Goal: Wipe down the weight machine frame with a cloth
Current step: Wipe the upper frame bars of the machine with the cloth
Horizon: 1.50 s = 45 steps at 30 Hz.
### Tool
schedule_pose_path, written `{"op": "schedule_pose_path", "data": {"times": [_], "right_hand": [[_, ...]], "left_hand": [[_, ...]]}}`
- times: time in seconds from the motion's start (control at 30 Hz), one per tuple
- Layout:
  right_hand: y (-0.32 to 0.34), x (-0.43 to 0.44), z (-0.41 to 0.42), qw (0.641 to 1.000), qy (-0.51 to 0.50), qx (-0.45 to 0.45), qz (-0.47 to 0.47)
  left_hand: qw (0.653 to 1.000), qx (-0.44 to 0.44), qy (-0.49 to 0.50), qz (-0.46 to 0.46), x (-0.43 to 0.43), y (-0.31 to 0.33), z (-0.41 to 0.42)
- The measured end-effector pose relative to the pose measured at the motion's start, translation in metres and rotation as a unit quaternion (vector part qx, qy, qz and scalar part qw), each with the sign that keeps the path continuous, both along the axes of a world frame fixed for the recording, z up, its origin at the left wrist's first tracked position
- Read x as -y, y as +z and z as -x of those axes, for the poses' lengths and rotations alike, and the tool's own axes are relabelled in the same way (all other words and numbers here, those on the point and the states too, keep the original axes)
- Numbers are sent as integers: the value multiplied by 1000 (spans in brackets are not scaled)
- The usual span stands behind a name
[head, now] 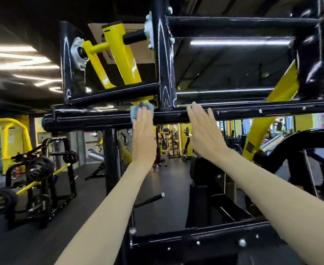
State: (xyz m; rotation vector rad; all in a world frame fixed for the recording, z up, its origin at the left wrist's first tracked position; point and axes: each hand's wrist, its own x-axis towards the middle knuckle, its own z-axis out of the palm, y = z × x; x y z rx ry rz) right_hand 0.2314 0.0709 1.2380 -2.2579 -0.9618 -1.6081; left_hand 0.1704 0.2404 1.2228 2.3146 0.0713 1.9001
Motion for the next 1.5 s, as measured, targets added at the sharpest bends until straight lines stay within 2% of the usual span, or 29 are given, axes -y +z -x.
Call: {"op": "schedule_pose_path", "data": {"times": [0.07, 0.17, 0.23, 0.37, 0.43, 0.47, 0.53, 0.6, 0.63, 0.67, 0.73, 0.83, 0.9, 0.97, 1.0, 1.03, 1.17, 1.2, 1.27, 1.33, 1.37, 1.43, 1.5], "right_hand": [[2, 22, -16, 1000, -5, 7, -4], [6, 56, -45, 999, -17, -14, -43], [10, 79, -67, 998, -18, -11, -52], [21, 116, -118, 999, -44, 11, -21], [28, 127, -136, 998, -60, 13, 14], [30, 130, -143, 998, -61, 5, 27], [32, 130, -153, 1000, -16, 18, 10], [35, 127, -159, 998, 25, 53, -34], [37, 125, -161, 997, 37, 58, -44], [39, 125, -164, 996, 46, 61, -48], [44, 126, -167, 996, 56, 59, -43], [45, 129, -165, 997, 49, 53, -19], [42, 127, -162, 998, 32, 50, -8], [40, 127, -162, 998, 20, 55, -24], [40, 126, -164, 997, 20, 60, -33], [40, 124, -167, 997, 24, 63, -36], [40, 126, -171, 996, 27, 77, -31], [38, 126, -171, 997, 27, 71, -23], [35, 125, -173, 996, 29, 75, -23], [36, 125, -174, 996, 30, 76, -37], [36, 124, -174, 996, 33, 70, -37], [37, 123, -172, 996, 44, 66, -38], [37, 123, -171, 995, 45, 75, -46]], "left_hand": [[1000, 8, -13, 13, 28, 1, -17], [995, -10, -15, -97, 80, -3, -55], [990, -25, -4, -139, 109, -2, -83], [985, -17, 6, -172, 158, 12, -120], [978, -16, 37, -205, 150, 15, -121], [982, -6, 38, -184, 139, 15, -116], [994, 24, 69, -79, 122, 7, -108], [990, 88, 107, 15, 133, 5, -117], [988, 97, 118, 27, 151, 6, -126], [989, 94, 117, 8, 171, 8, -139], [988, 65, 105, -89, 198, 8, -159], [977, 3, 138, -160, 173, 9, -143], [979, 35, 171, -103, 152, 3, -133], [980, 80, 183, -19, 165, 0, -141], [977, 91, 194, -7, 181, 2, -149], [976, 91, 199, -16, 196, 2, -156], [952, 18, 236, -193, 177, -1, -144], [945, 10, 256, -205, 161, -4, -136], [948, 37, 280, -149, 147, -8, -130], [959, 81, 262, -72, 169, -5, -141], [965, 76, 243, -68, 184, -4, -148], [968, 45, 202, -139, 201, -8, -157], [955, -8, 196, -222, 187, -7, -147]]}}
